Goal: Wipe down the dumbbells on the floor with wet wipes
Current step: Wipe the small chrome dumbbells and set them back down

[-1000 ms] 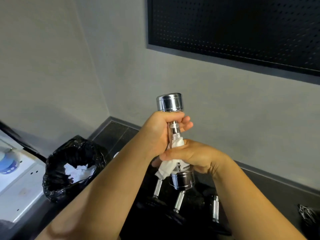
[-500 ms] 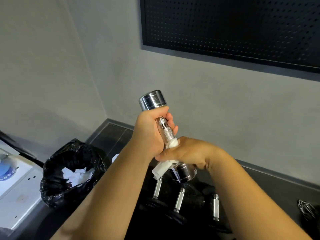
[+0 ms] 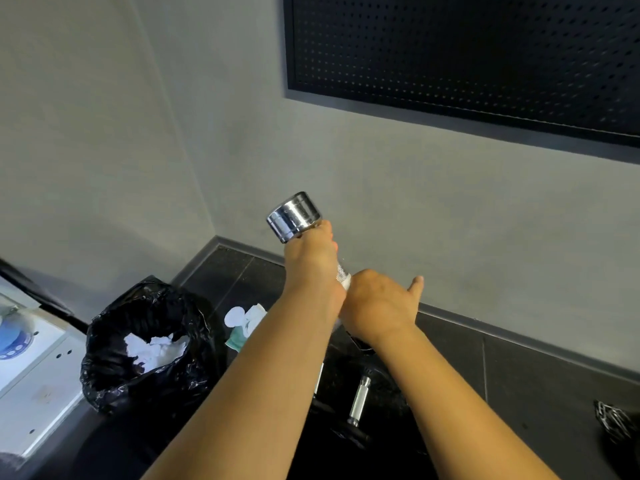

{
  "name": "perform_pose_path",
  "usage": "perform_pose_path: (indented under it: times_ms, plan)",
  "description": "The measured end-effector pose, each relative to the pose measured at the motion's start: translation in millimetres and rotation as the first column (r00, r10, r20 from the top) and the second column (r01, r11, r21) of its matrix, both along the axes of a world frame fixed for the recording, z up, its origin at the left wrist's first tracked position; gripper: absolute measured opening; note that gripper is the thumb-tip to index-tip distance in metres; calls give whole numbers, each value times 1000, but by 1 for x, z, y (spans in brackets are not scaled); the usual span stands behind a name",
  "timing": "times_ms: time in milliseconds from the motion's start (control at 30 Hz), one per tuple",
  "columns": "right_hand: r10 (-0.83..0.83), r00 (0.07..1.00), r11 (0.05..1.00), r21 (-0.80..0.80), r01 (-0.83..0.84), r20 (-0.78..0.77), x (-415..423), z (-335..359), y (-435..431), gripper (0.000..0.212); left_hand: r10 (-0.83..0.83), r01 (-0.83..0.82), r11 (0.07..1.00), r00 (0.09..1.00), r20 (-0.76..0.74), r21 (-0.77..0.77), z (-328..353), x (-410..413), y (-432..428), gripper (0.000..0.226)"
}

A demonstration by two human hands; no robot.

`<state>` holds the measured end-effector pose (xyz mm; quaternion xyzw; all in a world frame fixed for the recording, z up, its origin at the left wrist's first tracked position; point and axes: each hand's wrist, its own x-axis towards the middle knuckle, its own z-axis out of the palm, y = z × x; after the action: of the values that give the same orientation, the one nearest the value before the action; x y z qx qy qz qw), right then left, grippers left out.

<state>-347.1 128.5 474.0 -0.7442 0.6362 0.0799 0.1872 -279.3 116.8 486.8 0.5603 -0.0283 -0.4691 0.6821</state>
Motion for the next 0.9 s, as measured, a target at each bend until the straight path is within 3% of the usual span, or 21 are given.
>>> perform_pose_path:
  times_ms: [67, 133, 167, 233, 333, 400, 500, 600, 667, 733, 800, 833, 900]
  plan:
    - [33, 999, 999, -29, -33, 1, -1, -1, -3, 25, -40, 39, 999, 998, -51, -26, -2, 5, 0, 26]
    - [40, 967, 980, 179, -88, 252, -6, 1, -9, 23, -172, 163, 983, 979, -110, -83, -3, 13, 4, 29]
    - [0, 905, 927, 339, -160, 426, -10, 2, -12, 19, -253, 238, 964, 957, -142, -117, -3, 17, 6, 30]
    - [-68, 750, 788, 497, -364, 657, -16, -1, -17, 13, -419, 376, 899, 889, -187, -224, -3, 25, 11, 29]
    - [-109, 663, 668, 549, -503, 741, -18, -9, -21, 13, -612, 514, 766, 766, -195, -385, -1, 34, 16, 27]
    - [-117, 664, 666, 554, -499, 738, -16, -9, -20, 9, -619, 523, 760, 764, -184, -385, 0, 34, 17, 24]
    - [-26, 760, 811, 458, -364, 650, -11, -5, -16, 18, -406, 379, 910, 898, -170, -171, -2, 28, 8, 23]
    - [73, 977, 960, 251, -124, 202, 2, -2, -11, 21, -120, 116, 992, 987, -109, -50, -9, 19, 3, 24]
    - [70, 996, 997, 37, -68, -48, 9, -3, -4, 13, -4, 4, 1000, 996, -87, 0, -12, 14, 4, 22]
    - [87, 983, 987, -120, -107, -165, 14, -10, 1, 7, 35, -29, 998, 992, -118, 57, -13, 15, 3, 16]
    - [114, 974, 978, -152, -145, -195, 14, -15, -2, 11, 2, 8, 998, 988, -155, 64, -17, 20, 3, 17]
    - [126, 982, 987, -82, -138, -142, 13, -15, -6, 17, -32, 40, 998, 986, -161, 46, -19, 23, 4, 23]
    - [96, 976, 965, 222, -139, 196, 7, -13, -15, 25, -116, 115, 993, 978, -175, -18, -24, 30, 8, 35]
